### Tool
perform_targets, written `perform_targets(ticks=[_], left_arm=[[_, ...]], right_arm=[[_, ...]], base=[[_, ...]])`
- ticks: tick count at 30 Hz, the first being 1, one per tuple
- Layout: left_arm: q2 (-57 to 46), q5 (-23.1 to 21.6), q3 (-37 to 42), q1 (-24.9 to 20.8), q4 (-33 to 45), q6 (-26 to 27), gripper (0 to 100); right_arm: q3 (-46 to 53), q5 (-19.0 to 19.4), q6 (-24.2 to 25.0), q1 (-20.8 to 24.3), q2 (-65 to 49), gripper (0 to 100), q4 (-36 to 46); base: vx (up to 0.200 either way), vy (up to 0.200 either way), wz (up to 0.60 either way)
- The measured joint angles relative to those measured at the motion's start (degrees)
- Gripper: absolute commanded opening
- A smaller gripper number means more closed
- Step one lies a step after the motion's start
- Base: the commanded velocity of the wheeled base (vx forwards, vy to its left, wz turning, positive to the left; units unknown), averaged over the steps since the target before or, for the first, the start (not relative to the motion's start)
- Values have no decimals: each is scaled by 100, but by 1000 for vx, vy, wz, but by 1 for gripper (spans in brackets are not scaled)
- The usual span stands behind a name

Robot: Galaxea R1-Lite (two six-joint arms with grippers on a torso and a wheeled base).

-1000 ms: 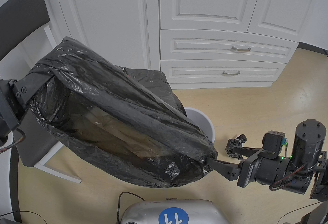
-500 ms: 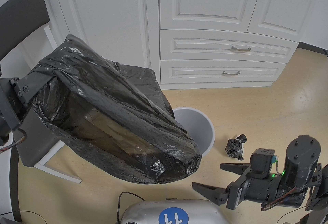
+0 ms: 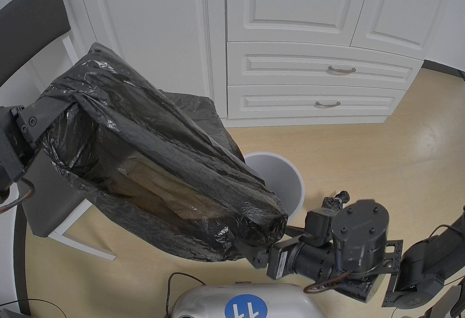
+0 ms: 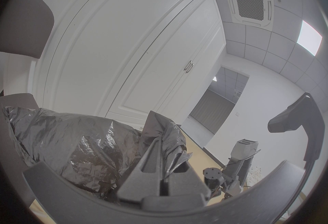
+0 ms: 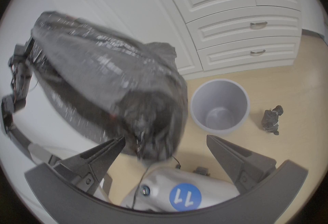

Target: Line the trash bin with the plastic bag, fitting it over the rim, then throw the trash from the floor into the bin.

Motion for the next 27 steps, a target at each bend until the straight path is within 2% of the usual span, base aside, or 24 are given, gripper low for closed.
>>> perform_targets(ticks=[4,9,15,22,27], left_arm=[[-41,2,26,0,-2,7,0],[-143,9,37,2,0,5,0],[-251,13,11,11,-5,-9,0],[-334,11,15,11,-2,-39,0],[-369,11,20,11,-2,-50,0]], right_arm=[[-130,-154,301,-349,168,100,-191],[-26,88,594,-770,96,100,-358],[38,343,691,-887,-177,100,-399],[151,1051,1278,-934,-499,100,-627],[289,1169,1341,-972,-533,100,-1059]], base=[[0,0,0],[0,0,0],[0,0,0],[0,0,0],[0,0,0]])
